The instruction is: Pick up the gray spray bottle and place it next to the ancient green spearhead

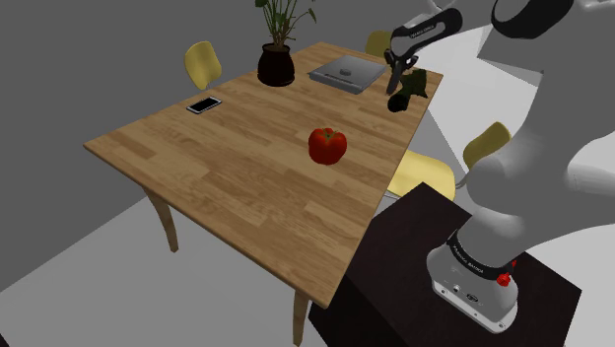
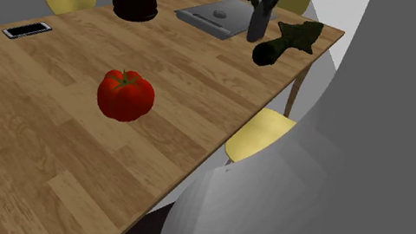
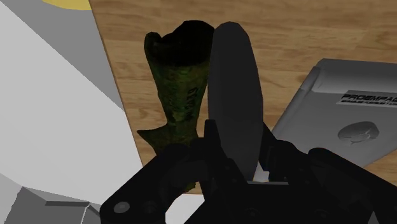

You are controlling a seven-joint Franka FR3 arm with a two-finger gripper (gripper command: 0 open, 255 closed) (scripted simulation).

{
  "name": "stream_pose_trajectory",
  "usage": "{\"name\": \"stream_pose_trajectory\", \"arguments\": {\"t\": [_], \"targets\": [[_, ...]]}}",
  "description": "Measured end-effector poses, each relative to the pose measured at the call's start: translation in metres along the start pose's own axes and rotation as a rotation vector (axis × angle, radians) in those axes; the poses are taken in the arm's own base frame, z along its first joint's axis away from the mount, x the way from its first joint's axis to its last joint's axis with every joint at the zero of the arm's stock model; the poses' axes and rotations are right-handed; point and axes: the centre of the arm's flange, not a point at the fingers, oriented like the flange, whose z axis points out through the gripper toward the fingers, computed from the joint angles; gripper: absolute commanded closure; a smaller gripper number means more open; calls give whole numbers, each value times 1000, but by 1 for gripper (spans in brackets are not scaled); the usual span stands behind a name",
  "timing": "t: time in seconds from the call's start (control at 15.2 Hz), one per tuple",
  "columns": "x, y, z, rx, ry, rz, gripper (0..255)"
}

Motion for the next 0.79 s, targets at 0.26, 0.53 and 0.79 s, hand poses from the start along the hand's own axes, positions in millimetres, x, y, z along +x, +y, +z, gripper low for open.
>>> {"name": "stream_pose_trajectory", "arguments": {"t": [0.26,0.53,0.79], "targets": [[-10,-1,17,5,4,0,255],[-19,-5,28,17,11,-2,255],[-34,-5,46,20,12,-3,255]]}}
